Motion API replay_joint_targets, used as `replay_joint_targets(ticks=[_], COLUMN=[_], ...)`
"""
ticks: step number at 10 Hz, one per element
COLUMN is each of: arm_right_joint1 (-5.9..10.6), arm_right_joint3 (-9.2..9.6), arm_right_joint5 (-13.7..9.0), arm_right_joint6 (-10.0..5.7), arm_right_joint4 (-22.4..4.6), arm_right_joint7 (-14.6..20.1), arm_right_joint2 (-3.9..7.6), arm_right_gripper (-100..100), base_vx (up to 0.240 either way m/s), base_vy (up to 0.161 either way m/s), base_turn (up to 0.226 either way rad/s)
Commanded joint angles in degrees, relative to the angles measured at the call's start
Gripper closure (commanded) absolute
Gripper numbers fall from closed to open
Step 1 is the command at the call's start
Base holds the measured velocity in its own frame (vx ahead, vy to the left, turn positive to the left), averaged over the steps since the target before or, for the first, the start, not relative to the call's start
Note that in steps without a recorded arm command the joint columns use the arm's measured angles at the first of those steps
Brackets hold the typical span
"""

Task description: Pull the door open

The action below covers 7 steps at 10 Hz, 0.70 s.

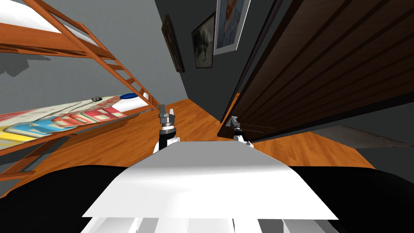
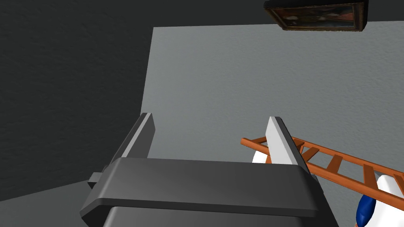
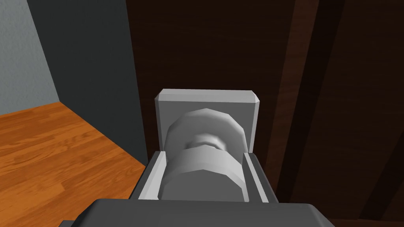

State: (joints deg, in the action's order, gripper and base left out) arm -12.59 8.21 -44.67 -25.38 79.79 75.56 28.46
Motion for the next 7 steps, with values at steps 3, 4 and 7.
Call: replay_joint_targets(ticks=[3, 4, 7], arm_right_joint1=[-0.88, -1.23, -2.42], arm_right_joint3=[1.26, 1.76, 3.47], arm_right_joint5=[0.2, 0.3, 0.6], arm_right_joint6=[-0.82, -1.26, -2.76], arm_right_joint4=[0.5, 0.7, 1.5], arm_right_joint7=[1.3, 1.8, 3.7], arm_right_joint2=[1.31, 1.95, 4.12], arm_right_gripper=[100, 100, 100], base_vx=[-0.148, -0.177, -0.199], base_vy=[-0.033, -0.052, -0.072], base_turn=[0.087, 0.117, 0.119])
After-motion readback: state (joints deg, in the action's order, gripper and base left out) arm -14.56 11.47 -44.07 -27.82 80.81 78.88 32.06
